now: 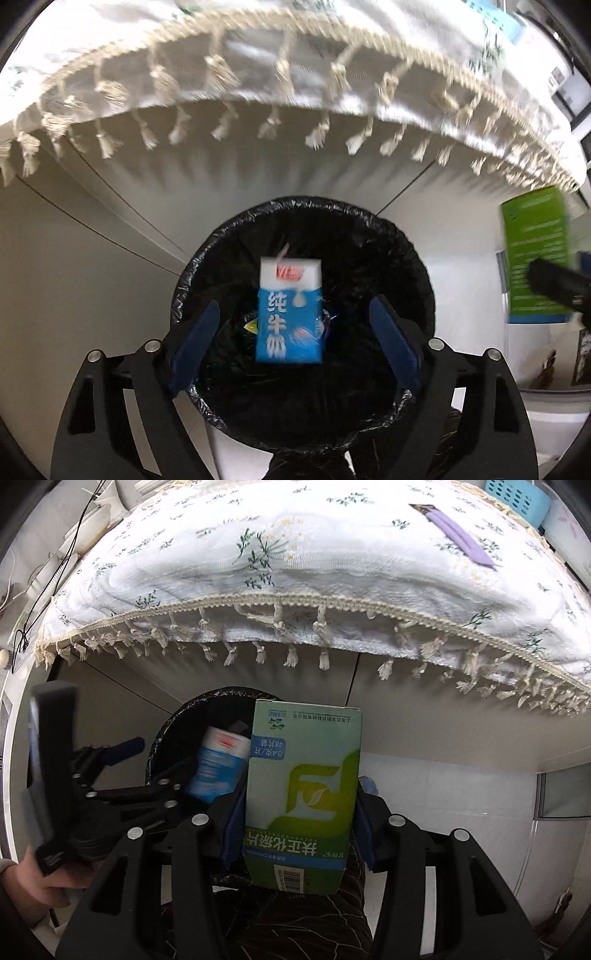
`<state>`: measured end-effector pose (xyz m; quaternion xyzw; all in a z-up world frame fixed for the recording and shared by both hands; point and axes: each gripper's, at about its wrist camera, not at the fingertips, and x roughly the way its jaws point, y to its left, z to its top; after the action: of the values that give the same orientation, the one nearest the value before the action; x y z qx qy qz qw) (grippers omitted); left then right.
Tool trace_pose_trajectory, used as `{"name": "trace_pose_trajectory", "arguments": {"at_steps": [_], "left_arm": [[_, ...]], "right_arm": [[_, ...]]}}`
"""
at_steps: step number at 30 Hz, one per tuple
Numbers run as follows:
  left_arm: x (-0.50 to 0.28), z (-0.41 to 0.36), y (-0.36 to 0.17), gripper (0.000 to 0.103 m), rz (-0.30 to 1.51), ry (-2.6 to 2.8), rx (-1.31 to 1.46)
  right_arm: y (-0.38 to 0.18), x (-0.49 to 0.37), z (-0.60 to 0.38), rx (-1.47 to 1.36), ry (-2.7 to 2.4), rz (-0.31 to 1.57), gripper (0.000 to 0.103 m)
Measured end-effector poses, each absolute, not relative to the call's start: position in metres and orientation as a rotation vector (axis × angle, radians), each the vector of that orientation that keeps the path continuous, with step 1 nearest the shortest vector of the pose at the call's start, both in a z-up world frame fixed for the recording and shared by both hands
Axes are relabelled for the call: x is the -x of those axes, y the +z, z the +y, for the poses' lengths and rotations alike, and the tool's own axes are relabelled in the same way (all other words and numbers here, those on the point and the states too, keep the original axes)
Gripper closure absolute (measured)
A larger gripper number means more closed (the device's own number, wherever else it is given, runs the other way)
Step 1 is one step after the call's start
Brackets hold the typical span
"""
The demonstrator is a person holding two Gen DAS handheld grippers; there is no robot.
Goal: Collect trash
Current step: 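Open both tools to drop the milk carton and tea box into the bin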
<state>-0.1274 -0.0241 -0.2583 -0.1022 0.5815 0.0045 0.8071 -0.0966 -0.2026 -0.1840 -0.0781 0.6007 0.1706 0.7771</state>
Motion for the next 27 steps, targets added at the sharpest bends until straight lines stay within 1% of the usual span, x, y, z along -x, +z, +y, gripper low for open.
{"name": "trace_pose_trajectory", "arguments": {"at_steps": [1, 4, 13, 24, 27], "left_arm": [[0.128, -0.021, -0.256, 0.013, 1.241, 0.016, 0.225], [0.133, -0.013, -0.246, 0.006, 1.222, 0.035, 0.237], [0.144, 0.011, -0.232, 0.006, 1.208, 0.078, 0.249], [0.16, 0.03, -0.245, 0.006, 1.225, 0.12, 0.261], [0.163, 0.032, -0.245, 0.006, 1.227, 0.124, 0.26]], "right_arm": [[-0.187, 0.095, -0.202, 0.167, 0.37, 1.304, 0.056], [-0.195, 0.092, -0.197, 0.163, 0.375, 1.316, 0.056], [-0.232, 0.089, -0.17, 0.213, 0.405, 1.345, 0.056], [-0.265, 0.092, -0.134, 0.251, 0.435, 1.36, 0.055], [-0.266, 0.094, -0.129, 0.253, 0.436, 1.35, 0.052]]}}
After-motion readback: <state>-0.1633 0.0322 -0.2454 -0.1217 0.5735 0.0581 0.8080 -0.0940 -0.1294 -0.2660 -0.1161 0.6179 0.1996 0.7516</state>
